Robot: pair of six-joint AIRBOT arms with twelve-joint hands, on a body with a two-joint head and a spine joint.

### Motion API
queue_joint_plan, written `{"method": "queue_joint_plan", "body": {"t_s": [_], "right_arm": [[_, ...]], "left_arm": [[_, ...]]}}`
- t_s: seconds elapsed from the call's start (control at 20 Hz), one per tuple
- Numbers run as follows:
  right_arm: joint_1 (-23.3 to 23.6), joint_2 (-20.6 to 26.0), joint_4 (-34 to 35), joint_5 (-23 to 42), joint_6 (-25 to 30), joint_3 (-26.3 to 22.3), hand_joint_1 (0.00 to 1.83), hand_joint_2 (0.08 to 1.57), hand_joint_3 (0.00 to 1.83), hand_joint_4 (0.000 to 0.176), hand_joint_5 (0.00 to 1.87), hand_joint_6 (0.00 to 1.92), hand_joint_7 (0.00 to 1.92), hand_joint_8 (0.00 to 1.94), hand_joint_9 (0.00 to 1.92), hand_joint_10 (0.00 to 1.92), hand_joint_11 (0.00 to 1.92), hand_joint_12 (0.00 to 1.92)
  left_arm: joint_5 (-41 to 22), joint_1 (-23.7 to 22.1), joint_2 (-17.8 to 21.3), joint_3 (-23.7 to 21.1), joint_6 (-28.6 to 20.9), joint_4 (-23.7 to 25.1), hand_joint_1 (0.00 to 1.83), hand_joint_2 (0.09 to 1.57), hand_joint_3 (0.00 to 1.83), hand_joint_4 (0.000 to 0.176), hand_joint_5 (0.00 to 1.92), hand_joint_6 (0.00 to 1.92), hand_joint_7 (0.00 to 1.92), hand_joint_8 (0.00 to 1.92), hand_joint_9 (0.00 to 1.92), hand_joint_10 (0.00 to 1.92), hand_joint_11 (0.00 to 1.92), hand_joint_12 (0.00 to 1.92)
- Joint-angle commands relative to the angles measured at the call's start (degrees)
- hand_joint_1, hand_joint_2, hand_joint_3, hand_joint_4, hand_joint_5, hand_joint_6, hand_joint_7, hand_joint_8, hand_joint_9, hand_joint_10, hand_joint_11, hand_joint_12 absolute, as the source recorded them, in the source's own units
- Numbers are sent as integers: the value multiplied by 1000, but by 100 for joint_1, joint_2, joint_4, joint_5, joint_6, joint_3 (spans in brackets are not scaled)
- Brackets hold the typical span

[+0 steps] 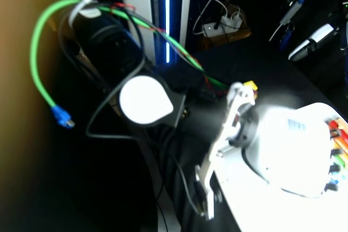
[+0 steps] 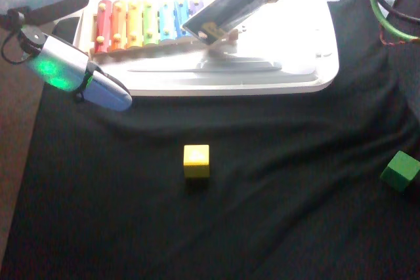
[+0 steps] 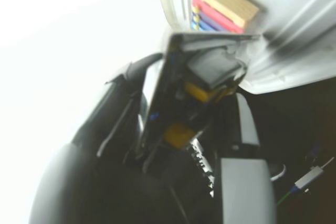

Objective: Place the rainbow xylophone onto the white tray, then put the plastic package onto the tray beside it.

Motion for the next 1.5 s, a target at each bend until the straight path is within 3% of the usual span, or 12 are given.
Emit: {"method": "queue_joint_plan", "body": {"t_s": [0.0, 0.05, 0.2, 0.4, 0.55, 0.7, 1.05, 1.1, 1.15, 1.25, 1.35, 1.45], "right_arm": [[18, -35, 428, 452, 35, 35, 1376, 1140, 0, 0, 826, 1016, 911, 1132, 923, 1267, 826, 1248], [-53, -45, 467, 450, 39, 47, 1472, 1125, 4, 0, 810, 1035, 901, 1101, 952, 1126, 791, 1488], [-284, -49, 506, 452, 46, 31, 1378, 1132, 0, 0, 830, 989, 931, 1147, 943, 1182, 829, 1115], [-508, -13, 505, 452, 46, -32, 1386, 1098, 0, 0, 867, 1018, 1014, 1022, 1024, 970, 814, 1037], [-685, -39, 502, 451, 54, -35, 1378, 1112, 0, 0, 889, 1032, 1018, 1018, 908, 1107, 772, 995], [-795, -103, 502, 451, 113, 1, 1383, 1103, 1, 0, 960, 817, 992, 1066, 936, 1141, 816, 1050], [-946, -155, 425, 452, 368, 41, 1378, 1111, 1, 0, 860, 1006, 1026, 954, 944, 1140, 791, 1072], [-946, -147, 400, 452, 392, 33, 1260, 1000, 0, 0, 828, 414, 993, 446, 942, 628, 792, 1005], [-946, -137, 359, 453, 432, 26, 1013, 935, 0, 0, 638, 21, 858, 37, 867, 150, 601, 924], [-946, -127, 318, 454, 470, 17, 930, 900, 0, 12, 514, 3, 718, 7, 773, 68, 465, 875], [-946, -117, 268, 457, 530, 12, 776, 781, 0, 155, 196, 0, 360, 0, 454, 2, 187, 768], [-946, -97, 207, 482, 618, -4, 681, 719, 0, 175, 7, 0, 50, 3, 97, 4, 7, 352]], "left_arm": [[-593, -35, -33, -10, 1, -157, 641, 675, 0, 0, 0, 0, 0, 0, 0, 0, 0, 0], [-604, -33, -40, -12, 1, -157, 650, 681, 0, 0, 0, 0, 0, 0, 0, 0, 0, 0], [-642, 39, -57, -15, -11, -162, 650, 661, 0, 0, 0, 0, 0, 0, 0, 0, 0, 0], [-699, 122, -56, -15, -32, -205, 637, 668, 0, 11, 0, 0, 0, 0, 0, 0, 0, 0], [-703, 140, -56, -15, -36, -224, 647, 658, 0, 24, 0, 0, 0, 0, 0, 0, 0, 0], [-724, 151, -56, -15, -55, -237, 649, 682, 1, 0, 0, 0, 0, 0, 0, 0, 0, 0], [-733, 179, -69, -16, -103, -241, 661, 697, 8, 0, 0, 0, 0, 0, 0, 0, 0, 0], [-733, 185, -69, -16, -109, -241, 650, 685, 2, 19, 0, 0, 0, 0, 0, 0, 0, 0], [-733, 201, -69, -16, -116, -243, 675, 704, 9, 0, 0, 0, 0, 0, 0, 0, 0, 0], [-734, 206, -72, -16, -117, -249, 676, 690, 3, 0, 0, 0, 0, 0, 0, 0, 0, 0], [-740, 210, -80, -16, -117, -249, 690, 687, 1, 0, 0, 0, 0, 0, 0, 0, 0, 0], [-748, 214, -80, -16, -125, -254, 709, 684, 0, 0, 0, 0, 0, 0, 0, 0, 0, 0]]}}
